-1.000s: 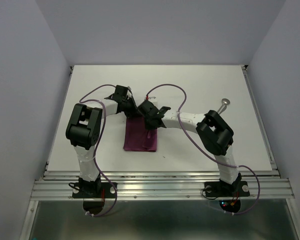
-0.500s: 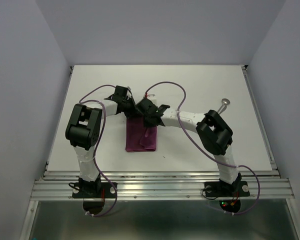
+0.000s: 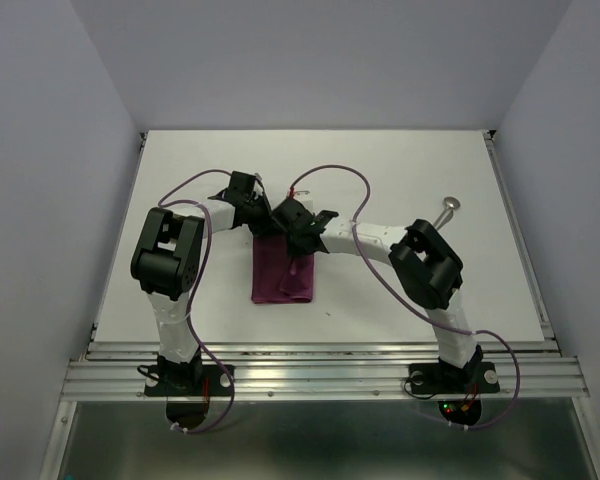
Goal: Fold the napkin into a case and place the utensils inside
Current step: Fold the lower triangle-folded napkin at the center of the board.
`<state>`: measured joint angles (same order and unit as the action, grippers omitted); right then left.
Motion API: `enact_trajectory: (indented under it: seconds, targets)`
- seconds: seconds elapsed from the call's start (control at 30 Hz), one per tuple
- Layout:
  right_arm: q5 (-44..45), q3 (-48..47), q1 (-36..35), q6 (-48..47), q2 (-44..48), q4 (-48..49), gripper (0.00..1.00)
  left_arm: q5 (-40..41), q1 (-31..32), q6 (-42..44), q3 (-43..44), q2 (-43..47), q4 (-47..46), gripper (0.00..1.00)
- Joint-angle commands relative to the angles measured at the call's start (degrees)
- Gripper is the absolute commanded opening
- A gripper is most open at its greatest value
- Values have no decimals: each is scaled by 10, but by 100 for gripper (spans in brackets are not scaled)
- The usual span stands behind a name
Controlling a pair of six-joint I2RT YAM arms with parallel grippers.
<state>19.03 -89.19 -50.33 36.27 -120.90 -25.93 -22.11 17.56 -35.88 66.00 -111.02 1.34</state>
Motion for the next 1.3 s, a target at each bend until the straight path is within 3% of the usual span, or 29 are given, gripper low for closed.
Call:
enact_trajectory:
  seconds: [0.0, 0.1, 0.27, 0.43, 0.53, 0.6, 0.7, 1.27]
  targets:
    - [9, -5, -3, 3, 14, 7, 28, 19, 2, 14, -15, 12, 45, 0]
    - [22, -5, -3, -4, 43, 7, 42, 20, 2, 16, -10, 15, 49, 0]
    - [22, 14, 31, -7, 106, 25, 48, 22, 2, 20, 0, 24, 56, 0]
    - [0, 21, 71, -13, 112, 40, 49, 23, 3, 26, 21, 38, 66, 0]
    - [-39, 30, 105, -12, 102, 63, 36, 24, 5, 28, 35, 44, 70, 0]
    - [-58, 25, 118, -10, 91, 69, 18, 25, 10, 33, 48, 46, 78, 0]
    - [-72, 10, 131, -17, 76, 75, 3, 30, 20, 37, 62, 47, 87, 0]
    - [-123, -51, 137, -25, -19, 77, 1, 30, 33, 48, 113, -2, 100, 0]
